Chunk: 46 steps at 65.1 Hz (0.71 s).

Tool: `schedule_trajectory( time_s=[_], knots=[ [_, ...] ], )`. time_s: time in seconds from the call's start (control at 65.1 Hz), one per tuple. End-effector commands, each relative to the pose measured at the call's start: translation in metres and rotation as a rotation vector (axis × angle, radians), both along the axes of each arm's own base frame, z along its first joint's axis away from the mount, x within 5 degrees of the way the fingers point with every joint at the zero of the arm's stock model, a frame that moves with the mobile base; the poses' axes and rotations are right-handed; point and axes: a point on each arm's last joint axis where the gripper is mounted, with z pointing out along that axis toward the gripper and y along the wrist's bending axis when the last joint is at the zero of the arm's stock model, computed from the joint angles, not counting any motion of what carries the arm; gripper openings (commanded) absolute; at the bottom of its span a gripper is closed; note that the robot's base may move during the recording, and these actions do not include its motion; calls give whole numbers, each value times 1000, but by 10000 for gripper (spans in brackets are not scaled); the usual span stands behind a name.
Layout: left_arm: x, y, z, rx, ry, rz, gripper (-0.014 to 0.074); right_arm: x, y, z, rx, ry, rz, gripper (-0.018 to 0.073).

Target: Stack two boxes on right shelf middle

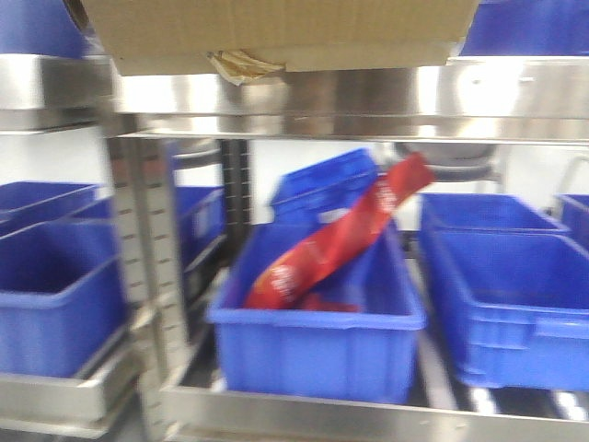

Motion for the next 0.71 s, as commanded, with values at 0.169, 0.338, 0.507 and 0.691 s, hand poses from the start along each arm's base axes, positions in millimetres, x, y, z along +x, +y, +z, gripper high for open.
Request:
schedule_trajectory(
  time_s=[0.169, 0.338, 0.507, 0.691],
  knots=[
    [-4, 3, 11, 7, -60, -6, -111, -3, 1, 15, 23, -101, 30, -152],
    [-4, 3, 11, 7, -60, -6, -111, -3, 1, 16, 23, -104, 31, -152],
    [-4, 3, 11, 7, -60, -6, -111, -3, 1, 16, 24, -108, 33, -152],
    [-3, 3, 11, 7, -62, -7, -111, -3, 1, 16, 24, -108, 33, -152]
  ],
)
